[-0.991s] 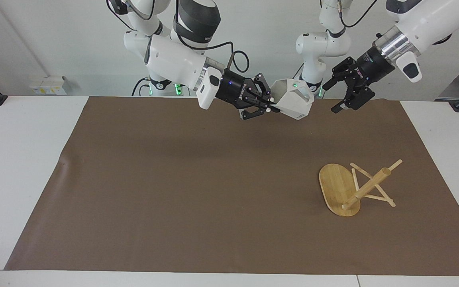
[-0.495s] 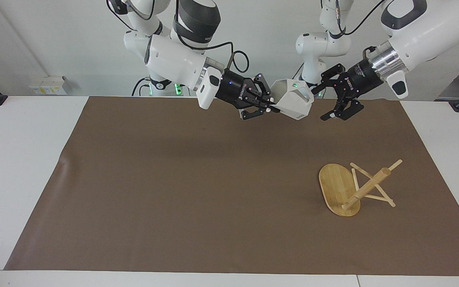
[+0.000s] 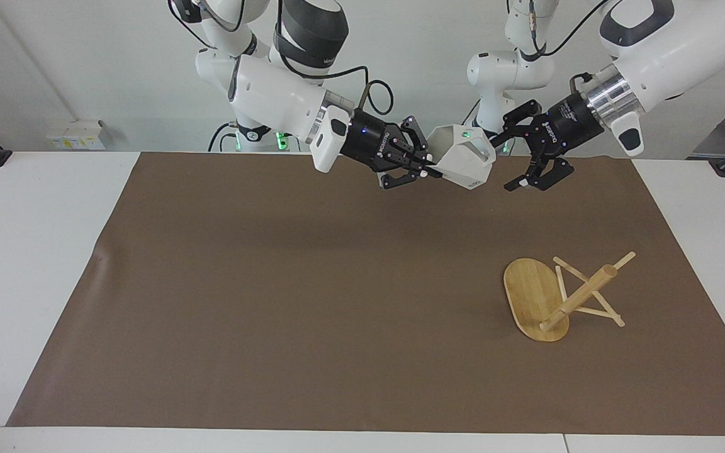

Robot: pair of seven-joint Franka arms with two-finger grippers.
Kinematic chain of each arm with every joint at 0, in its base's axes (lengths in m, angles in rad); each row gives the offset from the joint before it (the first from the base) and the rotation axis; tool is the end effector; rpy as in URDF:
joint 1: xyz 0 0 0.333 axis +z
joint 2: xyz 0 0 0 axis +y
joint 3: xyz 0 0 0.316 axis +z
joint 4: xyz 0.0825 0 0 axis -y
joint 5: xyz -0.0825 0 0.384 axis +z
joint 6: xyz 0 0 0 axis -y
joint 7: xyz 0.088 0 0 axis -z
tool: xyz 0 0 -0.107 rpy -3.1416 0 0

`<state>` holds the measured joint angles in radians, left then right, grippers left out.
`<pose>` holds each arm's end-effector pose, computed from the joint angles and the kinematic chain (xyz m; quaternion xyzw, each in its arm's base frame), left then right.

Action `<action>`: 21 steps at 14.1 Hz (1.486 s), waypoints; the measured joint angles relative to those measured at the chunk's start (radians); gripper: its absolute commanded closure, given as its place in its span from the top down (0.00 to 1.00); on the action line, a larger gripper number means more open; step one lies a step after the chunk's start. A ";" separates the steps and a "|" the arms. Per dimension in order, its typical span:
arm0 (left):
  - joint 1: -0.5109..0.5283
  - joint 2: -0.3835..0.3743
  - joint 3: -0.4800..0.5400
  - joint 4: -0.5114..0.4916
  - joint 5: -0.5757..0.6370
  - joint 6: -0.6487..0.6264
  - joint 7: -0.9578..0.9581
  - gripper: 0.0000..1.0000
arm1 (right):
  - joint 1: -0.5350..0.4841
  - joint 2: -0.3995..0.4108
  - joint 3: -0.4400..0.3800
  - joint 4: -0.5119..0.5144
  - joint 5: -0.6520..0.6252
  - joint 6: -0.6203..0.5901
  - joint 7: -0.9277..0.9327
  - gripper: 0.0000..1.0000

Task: Hang cup on rack
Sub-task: 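Carry the cup with the right gripper while the left gripper reaches it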

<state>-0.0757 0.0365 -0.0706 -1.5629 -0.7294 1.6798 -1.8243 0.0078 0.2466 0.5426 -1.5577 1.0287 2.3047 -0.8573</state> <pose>0.5617 -0.1471 0.6425 0.6052 0.7106 -0.2768 0.2286 0.5854 0.3307 0.5921 -0.7723 -0.3397 -0.2912 0.4509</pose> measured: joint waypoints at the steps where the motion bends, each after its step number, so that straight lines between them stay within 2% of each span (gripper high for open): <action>1: -0.004 0.001 -0.002 0.000 -0.001 0.015 -0.002 1.00 | 0.000 0.000 0.000 0.000 0.000 0.000 0.000 0.00; 5: -0.032 0.007 -0.005 -0.002 -0.001 0.049 -0.013 1.00 | 0.007 0.000 0.001 0.000 0.000 0.005 0.000 0.00; 14: -0.064 0.008 -0.006 -0.009 -0.001 0.028 -0.039 1.00 | 0.026 0.001 0.001 -0.003 -0.001 0.037 0.008 0.00; 15: -0.064 0.008 -0.006 -0.009 0.000 0.025 -0.039 0.84 | 0.026 0.001 0.001 -0.003 -0.001 0.037 0.008 0.00; 16: -0.064 0.008 -0.006 -0.009 0.000 0.022 -0.039 0.50 | 0.026 0.001 0.001 -0.004 -0.001 0.037 0.008 0.00; 18: -0.064 0.008 -0.005 -0.009 0.001 0.017 -0.033 0.00 | 0.026 0.001 0.001 -0.004 -0.002 0.035 0.008 0.00; 21: -0.064 0.008 -0.003 -0.009 0.004 0.010 -0.025 0.00 | 0.026 0.001 0.002 -0.005 -0.002 0.031 0.008 0.00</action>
<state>-0.1394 0.0445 -0.0738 -1.5722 -0.7256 1.6899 -1.8496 0.0340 0.2473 0.5442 -1.5624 1.0267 2.3360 -0.8493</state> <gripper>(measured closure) 0.216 0.965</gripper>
